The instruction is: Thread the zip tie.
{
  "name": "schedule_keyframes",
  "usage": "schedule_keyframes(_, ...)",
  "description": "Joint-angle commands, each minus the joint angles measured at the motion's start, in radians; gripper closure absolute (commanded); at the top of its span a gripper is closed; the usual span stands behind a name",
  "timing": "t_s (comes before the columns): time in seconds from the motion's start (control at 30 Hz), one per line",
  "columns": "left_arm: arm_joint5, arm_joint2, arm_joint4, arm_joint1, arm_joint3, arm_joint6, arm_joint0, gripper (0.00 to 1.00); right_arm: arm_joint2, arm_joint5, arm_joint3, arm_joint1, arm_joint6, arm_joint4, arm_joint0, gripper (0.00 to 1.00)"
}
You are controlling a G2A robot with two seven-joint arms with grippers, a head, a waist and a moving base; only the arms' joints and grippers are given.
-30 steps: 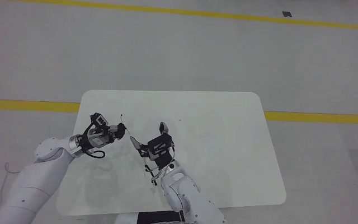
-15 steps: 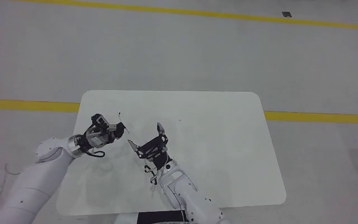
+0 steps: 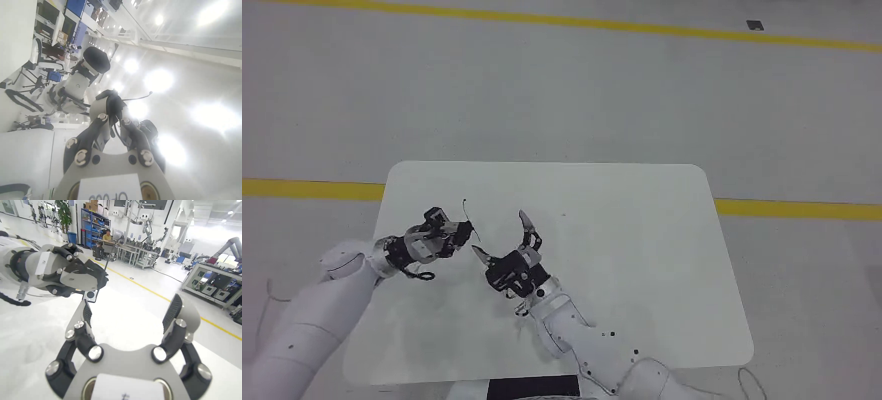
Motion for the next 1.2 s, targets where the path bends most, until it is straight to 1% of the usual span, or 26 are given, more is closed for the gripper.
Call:
schedule_keyframes(0.0, 0.001, 0.000, -0.001, 0.000, 0.000, 0.000, 0.000, 1.00, 0.000, 0.000, 0.000, 0.000, 0.002, 0.000, 0.000, 0.00)
schedule_keyframes(0.1, 0.000, 0.000, -0.001, 0.000, -0.001, 0.007, 0.001, 1.00, 0.000, 0.000, 0.000, 0.000, 0.002, 0.000, 0.000, 0.00)
schedule_keyframes(0.13, -0.002, 0.003, -0.006, -0.002, -0.014, 0.030, 0.006, 1.00, -0.001, 0.000, 0.011, 0.002, 0.009, 0.000, 0.009, 0.00)
schedule_keyframes(0.27, 0.001, -0.002, -0.015, -0.001, -0.027, 0.050, 0.011, 1.00, -0.019, 0.000, 0.020, 0.011, -0.008, 0.000, 0.026, 0.00)
schedule_keyframes(0.4, 0.005, 0.005, -0.014, -0.002, -0.031, 0.062, 0.007, 1.00, -0.048, 0.000, 0.031, 0.024, -0.030, 0.000, 0.052, 0.00)
schedule_keyframes(0.5, 0.006, 0.014, -0.017, -0.004, -0.027, 0.075, 0.000, 1.00, -0.061, 0.000, 0.030, 0.031, -0.048, 0.000, 0.061, 0.00)
schedule_keyframes(0.53, 0.006, 0.016, -0.018, -0.005, -0.025, 0.078, -0.002, 1.00, -0.063, 0.000, 0.030, 0.033, -0.053, 0.000, 0.064, 0.05)
schedule_keyframes(0.57, 0.006, 0.020, -0.019, -0.006, -0.023, 0.080, -0.005, 1.00, -0.068, 0.000, 0.030, 0.036, -0.057, 0.000, 0.067, 0.19)
schedule_keyframes(0.6, 0.006, 0.022, -0.020, -0.007, -0.020, 0.082, -0.007, 1.00, -0.071, 0.000, 0.030, 0.037, -0.059, 0.000, 0.068, 0.28)
schedule_keyframes(0.67, 0.006, 0.025, -0.022, -0.008, -0.016, 0.086, -0.011, 1.00, -0.073, 0.000, 0.028, 0.040, -0.062, 0.000, 0.070, 0.55)
schedule_keyframes(0.73, 0.005, 0.026, -0.023, -0.008, -0.015, 0.087, -0.012, 1.00, -0.075, 0.000, 0.026, 0.043, -0.064, 0.000, 0.072, 0.59)
schedule_keyframes(0.8, 0.005, 0.026, -0.023, -0.008, -0.015, 0.087, -0.012, 1.00, -0.078, 0.000, 0.024, 0.045, -0.063, 0.000, 0.073, 0.67)
schedule_keyframes(0.83, 0.005, 0.026, -0.023, -0.008, -0.015, 0.087, -0.012, 1.00, -0.081, 0.000, 0.025, 0.047, -0.061, 0.000, 0.075, 0.69)
schedule_keyframes(1.07, 0.005, 0.026, -0.023, -0.008, -0.015, 0.087, -0.012, 1.00, -0.085, 0.000, 0.024, 0.047, -0.057, 0.000, 0.074, 0.75)
schedule_keyframes(1.17, 0.005, 0.026, -0.023, -0.008, -0.015, 0.087, -0.012, 1.00, -0.089, 0.000, 0.025, 0.044, -0.058, 0.000, 0.074, 0.76)
